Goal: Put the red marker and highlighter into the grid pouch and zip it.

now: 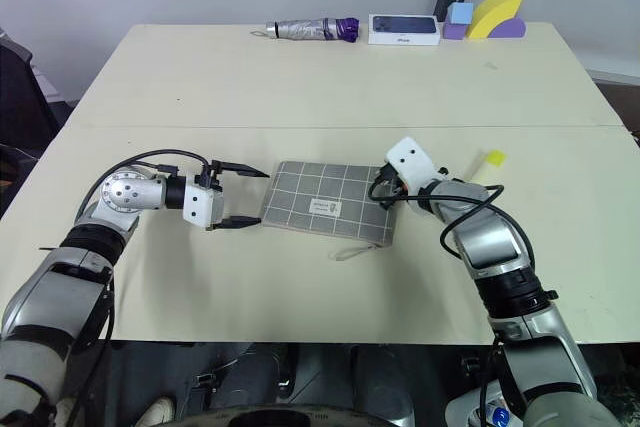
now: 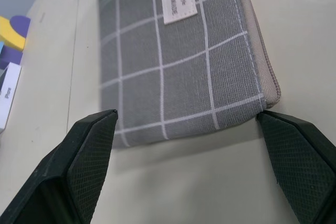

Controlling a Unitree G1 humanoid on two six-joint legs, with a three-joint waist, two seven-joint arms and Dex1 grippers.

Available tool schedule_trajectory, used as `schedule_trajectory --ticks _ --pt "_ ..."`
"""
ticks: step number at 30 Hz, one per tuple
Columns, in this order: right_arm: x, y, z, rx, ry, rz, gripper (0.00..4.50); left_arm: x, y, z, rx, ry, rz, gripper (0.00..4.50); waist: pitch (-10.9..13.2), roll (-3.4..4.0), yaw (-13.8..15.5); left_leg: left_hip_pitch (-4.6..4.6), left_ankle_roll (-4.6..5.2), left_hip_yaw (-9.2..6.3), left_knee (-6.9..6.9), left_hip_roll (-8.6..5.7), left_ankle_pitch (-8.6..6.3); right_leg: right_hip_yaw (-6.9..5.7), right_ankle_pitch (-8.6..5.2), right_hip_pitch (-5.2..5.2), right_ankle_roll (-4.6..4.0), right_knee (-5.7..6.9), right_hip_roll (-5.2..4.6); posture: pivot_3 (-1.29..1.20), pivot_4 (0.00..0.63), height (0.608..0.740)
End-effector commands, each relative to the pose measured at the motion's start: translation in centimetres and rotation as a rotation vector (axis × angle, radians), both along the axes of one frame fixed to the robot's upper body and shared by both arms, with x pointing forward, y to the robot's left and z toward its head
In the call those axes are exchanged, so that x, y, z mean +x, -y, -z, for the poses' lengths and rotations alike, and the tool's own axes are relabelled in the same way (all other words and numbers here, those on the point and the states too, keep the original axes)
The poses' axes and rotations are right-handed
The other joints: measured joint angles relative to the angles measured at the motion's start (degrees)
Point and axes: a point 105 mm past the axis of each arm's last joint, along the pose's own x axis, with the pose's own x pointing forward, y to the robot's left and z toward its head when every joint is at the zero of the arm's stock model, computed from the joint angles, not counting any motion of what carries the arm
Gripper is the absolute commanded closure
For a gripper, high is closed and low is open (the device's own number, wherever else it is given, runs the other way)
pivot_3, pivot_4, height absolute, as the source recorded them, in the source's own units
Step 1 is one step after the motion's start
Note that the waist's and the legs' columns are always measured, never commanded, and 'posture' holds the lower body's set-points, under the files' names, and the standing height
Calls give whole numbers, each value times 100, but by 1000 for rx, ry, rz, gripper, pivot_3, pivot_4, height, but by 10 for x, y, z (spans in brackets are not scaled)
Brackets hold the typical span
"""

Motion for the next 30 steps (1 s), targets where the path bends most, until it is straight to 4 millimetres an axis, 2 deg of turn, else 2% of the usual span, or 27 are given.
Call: schedule_trajectory --ticks 1,11,16,22,30 --pt "-5 4 -22 -34 69 -34 4463 0 -4 -8 -37 19 -18 0 0 0 -1 -3 0 0 0 0 0 0 0 -4 0 0 0 0 150 740" --pt "-36 13 -20 -146 6 -105 4463 -5 -5 -5 -40 -2 -21 0 0 0 0 -26 0 0 3 2 0 1 0 -24 0 2 1 0 150 740" --pt "-48 5 -12 -185 -35 -160 4463 -6 -5 -4 -35 -10 -19 0 0 0 -4 -26 0 0 3 3 0 1 0 -25 0 2 2 0 150 740" --pt "-40 -14 -11 -190 -9 -188 4463 -6 -2 -4 -30 -6 -3 0 0 0 -3 -27 0 0 3 3 0 1 0 -26 0 2 2 0 150 740" --pt "-26 -17 -8 -195 8 -178 4463 -2 12 -8 -54 33 23 0 0 0 19 -30 0 1 8 1 0 -1 0 -26 0 2 0 0 150 740"
